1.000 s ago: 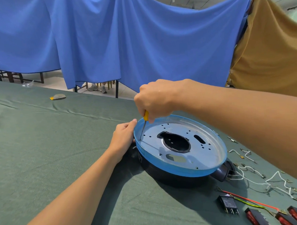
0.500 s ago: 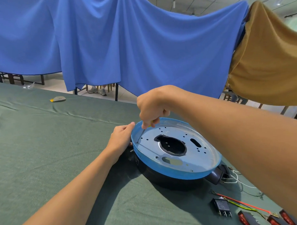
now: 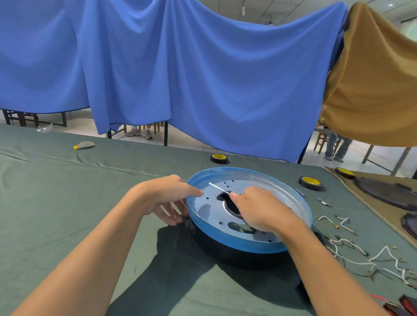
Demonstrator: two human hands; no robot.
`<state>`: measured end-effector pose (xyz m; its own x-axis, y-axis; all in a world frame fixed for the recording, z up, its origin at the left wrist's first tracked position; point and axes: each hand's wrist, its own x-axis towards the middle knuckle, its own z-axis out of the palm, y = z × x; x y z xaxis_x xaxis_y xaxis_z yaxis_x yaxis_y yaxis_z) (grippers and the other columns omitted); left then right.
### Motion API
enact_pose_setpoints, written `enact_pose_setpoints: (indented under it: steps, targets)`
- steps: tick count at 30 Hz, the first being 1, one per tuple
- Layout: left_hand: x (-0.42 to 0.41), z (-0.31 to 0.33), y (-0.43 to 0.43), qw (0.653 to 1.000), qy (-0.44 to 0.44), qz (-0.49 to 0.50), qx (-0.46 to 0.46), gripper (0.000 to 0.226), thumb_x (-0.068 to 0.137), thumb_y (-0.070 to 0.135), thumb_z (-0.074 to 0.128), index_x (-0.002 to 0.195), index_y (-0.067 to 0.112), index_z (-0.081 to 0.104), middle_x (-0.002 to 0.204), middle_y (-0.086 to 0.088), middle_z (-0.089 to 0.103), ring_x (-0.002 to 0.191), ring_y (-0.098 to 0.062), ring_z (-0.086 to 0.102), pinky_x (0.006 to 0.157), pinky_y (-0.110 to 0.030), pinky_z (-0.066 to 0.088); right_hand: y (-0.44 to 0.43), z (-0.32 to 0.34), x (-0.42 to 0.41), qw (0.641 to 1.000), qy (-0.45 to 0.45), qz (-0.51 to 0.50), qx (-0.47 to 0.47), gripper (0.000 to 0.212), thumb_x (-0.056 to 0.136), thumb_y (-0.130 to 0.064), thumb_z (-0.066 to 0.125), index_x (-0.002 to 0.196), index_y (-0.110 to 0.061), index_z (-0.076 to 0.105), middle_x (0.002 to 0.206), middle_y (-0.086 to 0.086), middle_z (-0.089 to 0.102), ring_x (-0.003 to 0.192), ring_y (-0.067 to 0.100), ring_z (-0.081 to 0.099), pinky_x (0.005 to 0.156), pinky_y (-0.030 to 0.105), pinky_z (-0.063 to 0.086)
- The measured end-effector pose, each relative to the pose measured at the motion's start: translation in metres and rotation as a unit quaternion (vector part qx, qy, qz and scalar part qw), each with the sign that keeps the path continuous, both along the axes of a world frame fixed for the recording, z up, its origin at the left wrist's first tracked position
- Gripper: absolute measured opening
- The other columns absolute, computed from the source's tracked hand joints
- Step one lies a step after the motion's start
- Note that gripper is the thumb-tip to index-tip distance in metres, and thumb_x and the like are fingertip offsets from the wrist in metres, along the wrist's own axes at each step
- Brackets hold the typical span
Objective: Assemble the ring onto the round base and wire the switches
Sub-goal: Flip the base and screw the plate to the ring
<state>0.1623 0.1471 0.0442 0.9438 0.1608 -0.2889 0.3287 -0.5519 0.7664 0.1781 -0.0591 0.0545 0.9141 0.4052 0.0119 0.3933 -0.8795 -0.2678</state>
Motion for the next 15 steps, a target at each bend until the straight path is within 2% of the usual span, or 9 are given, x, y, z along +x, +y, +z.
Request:
enact_pose_setpoints:
  steps: [1, 3, 6, 9, 12, 15]
  targets:
    - [-0.0004, 0.0017, -0.0025, 1.000, 0.009, -0.008, 0.020, 0.030, 0.091, 0.042, 0.060, 0.099, 0.014, 0.064, 0.093, -0.015, 0.073, 0.066, -0.026, 0.071, 0.058, -0.034, 0.060, 0.0020, -0.0005, 0.0001, 1.000, 0.011, 0.004, 0.006, 0.032, 0.104, -0.028, 0.028, 0.083, -0.021, 0.051, 0.078, 0.001, 0.051, 0.073, 0.019, 0.051, 0.074, 0.041, 0.040]
    - [-0.0012, 0.0037, -0.0053, 0.999, 0.022, -0.015, 0.031, 0.021, 0.095, 0.031, 0.055, 0.098, 0.012, 0.063, 0.091, -0.017, 0.072, 0.063, -0.026, 0.070, 0.059, -0.036, 0.061, 0.0028, -0.0005, 0.0031, 0.995, 0.066, 0.009, 0.079, 0.038, 0.103, -0.036, 0.032, 0.075, -0.018, 0.050, 0.076, 0.002, 0.051, 0.075, 0.022, 0.050, 0.075, 0.039, 0.042]
    - [-0.0024, 0.0043, -0.0070, 0.999, 0.033, -0.004, 0.002, 0.014, 0.096, 0.022, 0.050, 0.102, 0.012, 0.059, 0.096, -0.021, 0.069, 0.066, -0.029, 0.071, 0.059, -0.036, 0.060, 0.0012, -0.0021, 0.0044, 0.974, 0.127, -0.034, 0.183, 0.045, 0.102, -0.045, 0.034, 0.087, -0.010, 0.059, 0.079, 0.004, 0.049, 0.073, 0.017, 0.045, 0.066, 0.032, 0.038]
    - [-0.0013, 0.0023, -0.0089, 0.998, 0.030, 0.024, -0.048, 0.016, 0.096, 0.017, 0.048, 0.108, 0.011, 0.055, 0.098, -0.025, 0.065, 0.064, -0.031, 0.069, 0.060, -0.039, 0.060, 0.0000, -0.0050, 0.0032, 0.966, 0.138, -0.045, 0.215, 0.045, 0.101, -0.047, 0.034, 0.095, -0.010, 0.060, 0.083, 0.004, 0.049, 0.074, 0.015, 0.044, 0.067, 0.031, 0.039]
    - [-0.0004, 0.0007, -0.0099, 0.993, 0.028, 0.051, -0.104, 0.024, 0.094, 0.016, 0.047, 0.112, 0.004, 0.056, 0.095, -0.027, 0.064, 0.060, -0.033, 0.068, 0.061, -0.042, 0.060, -0.0008, -0.0023, 0.0026, 0.960, 0.135, -0.041, 0.242, 0.045, 0.101, -0.047, 0.034, 0.091, -0.010, 0.058, 0.082, 0.004, 0.048, 0.074, 0.015, 0.043, 0.066, 0.031, 0.038]
    - [0.0017, -0.0001, -0.0109, 0.979, 0.021, 0.089, -0.182, 0.026, 0.092, 0.015, 0.050, 0.115, 0.003, 0.053, 0.090, -0.022, 0.059, 0.056, -0.032, 0.063, 0.060, -0.043, 0.059, -0.0009, 0.0019, -0.0007, 0.956, 0.130, -0.029, 0.263, 0.041, 0.102, -0.045, 0.035, 0.086, -0.014, 0.055, 0.081, 0.004, 0.048, 0.074, 0.014, 0.043, 0.066, 0.030, 0.037]
